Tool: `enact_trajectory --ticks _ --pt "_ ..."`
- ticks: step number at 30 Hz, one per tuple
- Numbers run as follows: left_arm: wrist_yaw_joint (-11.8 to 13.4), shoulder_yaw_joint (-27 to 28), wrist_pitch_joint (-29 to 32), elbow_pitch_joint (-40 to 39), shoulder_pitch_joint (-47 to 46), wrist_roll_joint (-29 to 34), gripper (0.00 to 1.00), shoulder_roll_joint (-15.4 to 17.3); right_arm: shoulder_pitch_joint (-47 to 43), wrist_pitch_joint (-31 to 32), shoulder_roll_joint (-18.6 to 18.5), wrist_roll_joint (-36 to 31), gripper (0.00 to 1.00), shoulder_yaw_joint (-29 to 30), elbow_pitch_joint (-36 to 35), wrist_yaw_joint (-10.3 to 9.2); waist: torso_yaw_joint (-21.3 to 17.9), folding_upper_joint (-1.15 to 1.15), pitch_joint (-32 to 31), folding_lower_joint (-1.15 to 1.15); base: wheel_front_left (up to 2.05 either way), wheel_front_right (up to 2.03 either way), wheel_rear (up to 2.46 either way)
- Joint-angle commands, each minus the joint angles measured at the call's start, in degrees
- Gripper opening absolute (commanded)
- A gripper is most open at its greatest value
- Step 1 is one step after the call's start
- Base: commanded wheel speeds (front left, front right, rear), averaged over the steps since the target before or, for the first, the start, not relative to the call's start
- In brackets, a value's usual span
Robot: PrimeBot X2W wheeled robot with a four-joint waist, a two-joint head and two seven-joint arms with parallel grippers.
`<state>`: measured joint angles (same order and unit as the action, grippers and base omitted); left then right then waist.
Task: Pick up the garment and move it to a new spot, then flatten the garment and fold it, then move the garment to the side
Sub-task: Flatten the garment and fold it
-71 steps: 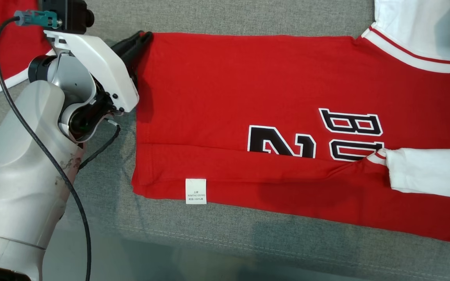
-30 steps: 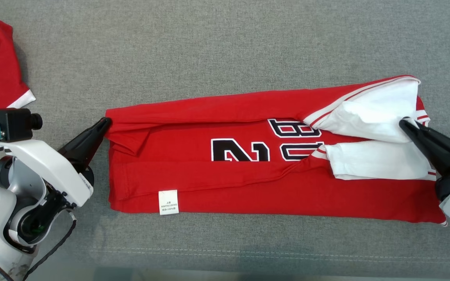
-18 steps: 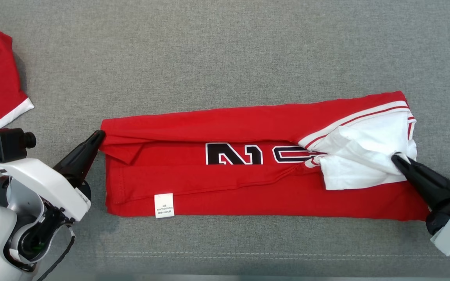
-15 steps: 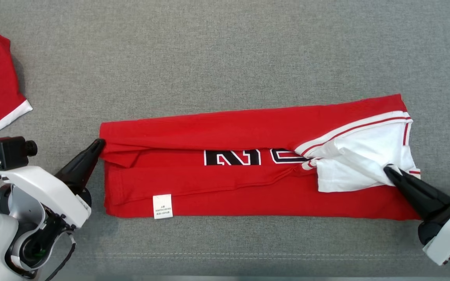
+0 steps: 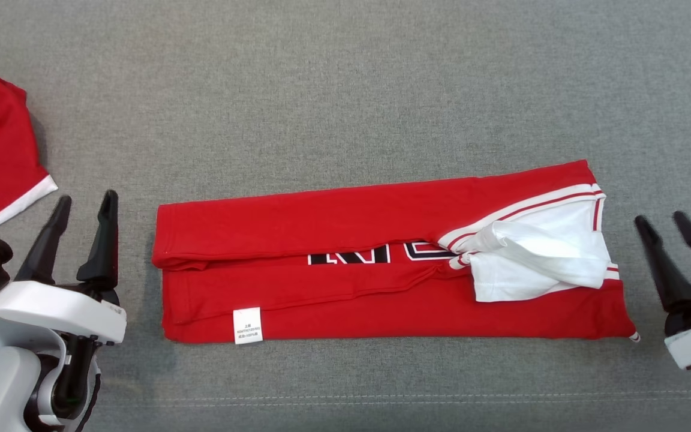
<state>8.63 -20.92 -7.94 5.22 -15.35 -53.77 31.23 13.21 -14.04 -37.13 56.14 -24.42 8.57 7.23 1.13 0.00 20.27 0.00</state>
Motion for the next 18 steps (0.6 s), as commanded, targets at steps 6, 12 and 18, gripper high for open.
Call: enact_trajectory --ticks 6,12,18 --pt "6.0 3.3 -6.4 -5.1 1.2 9.6 1.00 -0.1 -4.3 -0.9 10.5 -16.1 1.00 15.6 1.6 0.25 -0.2 0.00 -2.7 0.00 0.00 0.00 0.00" --pt "7.0 3.8 -7.0 -7.2 4.9 15.9 1.00 -3.4 -5.9 -1.0 17.7 -27.4 1.00 21.6 3.0 0.25 0.3 0.00 -5.6 0.00 0.00 0.00 0.00" --pt "4.8 6.5 -7.0 -6.5 8.9 20.6 1.00 -7.0 -8.4 -0.7 21.6 -32.4 1.00 23.1 3.9 0.25 0.5 0.00 -8.2 0.00 0.00 0.00 0.00"
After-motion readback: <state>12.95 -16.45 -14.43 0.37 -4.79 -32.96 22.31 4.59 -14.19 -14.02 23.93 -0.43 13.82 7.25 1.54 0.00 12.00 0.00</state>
